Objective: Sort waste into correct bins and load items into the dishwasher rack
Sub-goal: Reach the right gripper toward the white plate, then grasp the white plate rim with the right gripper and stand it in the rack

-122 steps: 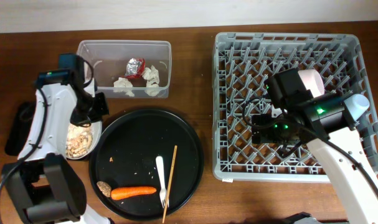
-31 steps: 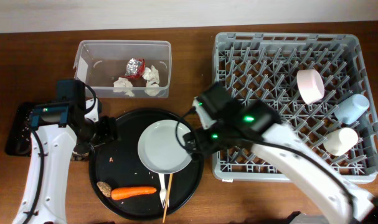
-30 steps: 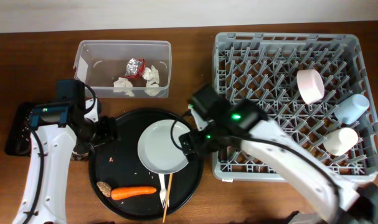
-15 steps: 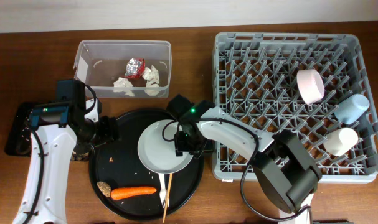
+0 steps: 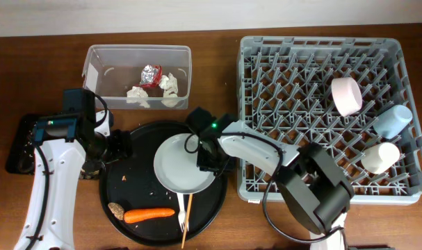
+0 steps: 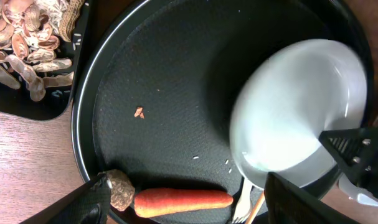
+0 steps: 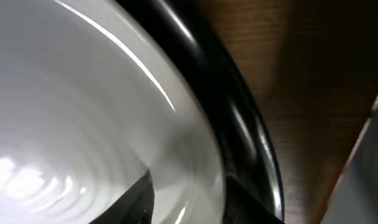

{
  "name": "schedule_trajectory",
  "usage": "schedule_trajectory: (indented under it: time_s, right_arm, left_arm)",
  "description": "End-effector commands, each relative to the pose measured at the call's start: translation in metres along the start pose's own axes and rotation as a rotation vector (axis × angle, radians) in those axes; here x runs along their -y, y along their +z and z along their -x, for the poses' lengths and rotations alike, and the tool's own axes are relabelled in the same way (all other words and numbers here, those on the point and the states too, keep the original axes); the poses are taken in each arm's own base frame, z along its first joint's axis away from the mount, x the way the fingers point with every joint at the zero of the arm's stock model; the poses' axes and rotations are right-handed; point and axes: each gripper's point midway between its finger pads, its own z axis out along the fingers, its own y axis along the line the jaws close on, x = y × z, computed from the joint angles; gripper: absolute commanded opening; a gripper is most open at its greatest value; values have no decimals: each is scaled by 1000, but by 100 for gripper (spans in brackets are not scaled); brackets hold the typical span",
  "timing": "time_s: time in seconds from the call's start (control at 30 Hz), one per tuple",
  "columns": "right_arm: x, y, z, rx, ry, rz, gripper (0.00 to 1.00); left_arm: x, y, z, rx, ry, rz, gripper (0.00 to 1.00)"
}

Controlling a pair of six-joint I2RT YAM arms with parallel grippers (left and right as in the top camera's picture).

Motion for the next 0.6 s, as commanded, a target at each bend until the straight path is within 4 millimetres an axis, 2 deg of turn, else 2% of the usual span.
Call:
schedule_trajectory:
  time_s: [0.0, 0.03, 0.07, 0.1, 0.2, 0.3, 0.43, 0.5, 0.53, 0.57]
  right_arm:
    - [13, 18, -4, -17, 39, -56, 28]
    - [13, 18, -4, -17, 38, -56, 24]
    - [14, 18, -4, -18, 29, -56, 11]
    - [14, 17, -4, -19, 25, -57, 4]
    - [13, 13, -1, 2, 23, -56, 4]
    - [7, -9, 7, 70, 3, -28, 4]
    - [-3, -84, 27, 279, -95, 26, 4]
    - [9, -146, 39, 480, -129, 5, 4]
    - [22, -185, 47, 628, -157, -31, 4]
    - [34, -210, 52, 724, -175, -77, 4]
  left_arm:
    - [-1, -4, 2, 15, -13, 2, 79]
    - [-1, -4, 2, 15, -13, 2, 79]
    - [-1, -4, 2, 15, -13, 2, 79]
    - [-1, -4, 2, 15, -13, 2, 79]
    - [-1, -4, 2, 15, -13, 2, 79]
    - [-1, -4, 2, 16, -13, 2, 79]
    - [-1, -4, 3, 16, -13, 2, 79]
    - [-1, -4, 3, 18, -13, 1, 79]
    - [-1, -4, 3, 18, -13, 1, 79]
    - [-1, -4, 3, 18, -13, 1, 79]
